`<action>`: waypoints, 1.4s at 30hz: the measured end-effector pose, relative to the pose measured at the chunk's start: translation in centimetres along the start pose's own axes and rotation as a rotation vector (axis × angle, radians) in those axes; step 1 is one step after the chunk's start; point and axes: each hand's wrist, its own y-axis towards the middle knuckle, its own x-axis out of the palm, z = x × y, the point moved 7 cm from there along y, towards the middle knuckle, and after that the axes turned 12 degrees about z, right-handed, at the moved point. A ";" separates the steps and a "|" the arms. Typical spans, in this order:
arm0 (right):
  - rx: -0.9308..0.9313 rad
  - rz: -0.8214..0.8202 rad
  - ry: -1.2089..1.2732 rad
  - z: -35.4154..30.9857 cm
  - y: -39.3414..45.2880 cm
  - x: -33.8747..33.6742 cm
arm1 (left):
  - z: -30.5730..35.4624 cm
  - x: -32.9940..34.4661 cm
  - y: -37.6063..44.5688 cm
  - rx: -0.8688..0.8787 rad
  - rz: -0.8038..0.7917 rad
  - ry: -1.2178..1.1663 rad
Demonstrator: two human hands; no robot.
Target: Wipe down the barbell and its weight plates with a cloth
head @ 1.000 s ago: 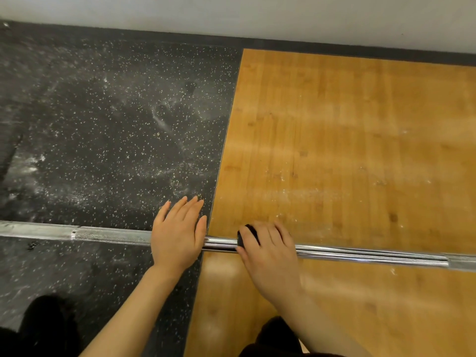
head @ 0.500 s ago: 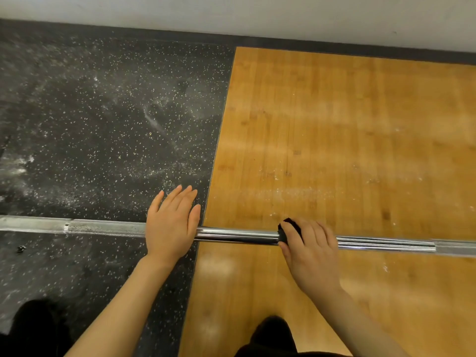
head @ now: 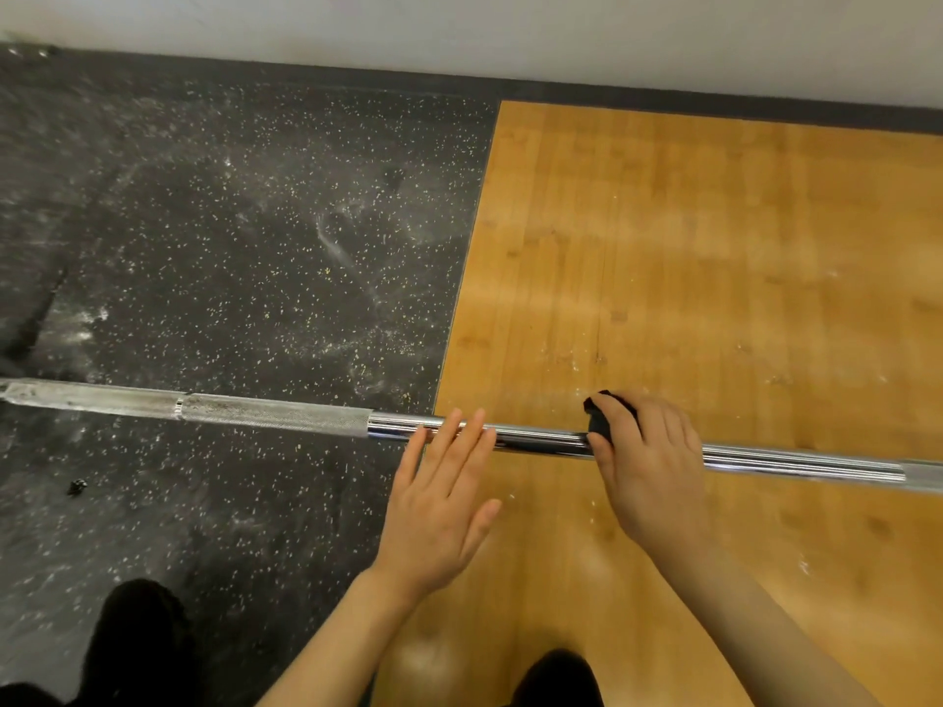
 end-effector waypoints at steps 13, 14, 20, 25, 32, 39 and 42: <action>0.141 0.188 0.161 1.4 1.9 -1.7 | -2.5 2.5 3.5 0.055 0.012 0.047; 0.145 0.188 0.159 1.6 2.1 -1.7 | -2.6 2.5 4.0 0.053 0.018 0.039; 0.142 0.193 0.153 2.5 3.2 -1.0 | -3.4 2.8 6.9 0.045 0.007 0.031; 0.120 0.174 0.133 3.0 4.2 0.4 | -3.9 3.0 9.3 0.022 -0.021 0.027; 0.109 0.130 0.095 2.8 6.6 2.3 | -5.1 3.3 12.0 0.016 -0.102 0.013; 0.001 0.174 0.065 -1.7 9.6 5.4 | -6.0 3.3 13.7 0.019 -0.087 -0.062; -0.083 0.149 -0.011 -3.3 9.9 7.4 | -7.4 2.6 13.2 -0.037 -0.011 -0.005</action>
